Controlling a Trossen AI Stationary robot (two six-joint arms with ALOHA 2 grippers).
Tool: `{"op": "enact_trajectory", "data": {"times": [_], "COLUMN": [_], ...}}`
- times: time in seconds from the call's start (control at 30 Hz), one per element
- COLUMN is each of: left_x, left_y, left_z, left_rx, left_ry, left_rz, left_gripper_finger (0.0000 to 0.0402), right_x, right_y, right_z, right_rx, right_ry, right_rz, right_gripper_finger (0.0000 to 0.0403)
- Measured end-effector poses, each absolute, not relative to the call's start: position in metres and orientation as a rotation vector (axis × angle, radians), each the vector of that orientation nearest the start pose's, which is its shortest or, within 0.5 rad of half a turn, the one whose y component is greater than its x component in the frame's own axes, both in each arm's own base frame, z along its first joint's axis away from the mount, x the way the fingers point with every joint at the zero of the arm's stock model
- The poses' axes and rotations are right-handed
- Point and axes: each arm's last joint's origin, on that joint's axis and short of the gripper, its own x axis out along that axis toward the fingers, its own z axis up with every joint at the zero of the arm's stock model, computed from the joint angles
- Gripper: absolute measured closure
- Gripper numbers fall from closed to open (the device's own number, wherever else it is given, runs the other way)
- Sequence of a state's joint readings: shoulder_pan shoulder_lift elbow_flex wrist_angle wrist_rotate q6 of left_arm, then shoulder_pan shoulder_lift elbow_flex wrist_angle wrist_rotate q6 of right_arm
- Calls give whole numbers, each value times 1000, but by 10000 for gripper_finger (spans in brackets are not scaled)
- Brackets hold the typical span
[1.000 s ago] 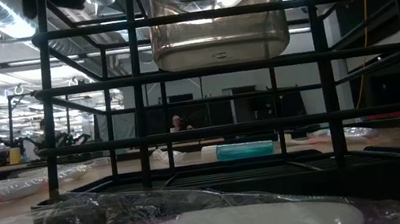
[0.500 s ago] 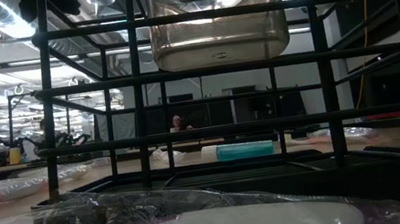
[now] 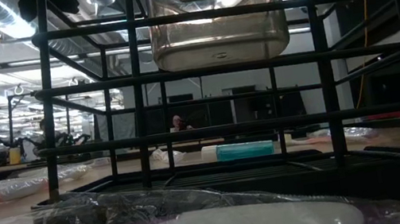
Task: Pick & Place toothbrushing station
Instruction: Put the mouthwash into the mesh organizer
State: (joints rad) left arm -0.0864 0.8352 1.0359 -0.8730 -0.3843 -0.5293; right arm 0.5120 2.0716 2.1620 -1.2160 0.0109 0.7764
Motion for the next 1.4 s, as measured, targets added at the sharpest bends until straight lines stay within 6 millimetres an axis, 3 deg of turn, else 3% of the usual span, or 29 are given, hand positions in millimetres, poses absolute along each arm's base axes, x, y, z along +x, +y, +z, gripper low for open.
{"op": "enact_trajectory", "data": {"times": [0.67, 1.4], "left_x": [145, 145], "left_y": [-2, -2], "left_z": [348, 347], "left_rx": [-342, -336], "left_ry": [566, 575], "left_rz": [439, 428], "left_gripper_finger": [341, 341], "right_x": [383, 382], "right_y": [220, 218], "right_z": [311, 303], "right_rx": [398, 374], "right_ry": [1213, 1251], "right_rz": [34, 8], "right_gripper_finger": [310, 310]}}
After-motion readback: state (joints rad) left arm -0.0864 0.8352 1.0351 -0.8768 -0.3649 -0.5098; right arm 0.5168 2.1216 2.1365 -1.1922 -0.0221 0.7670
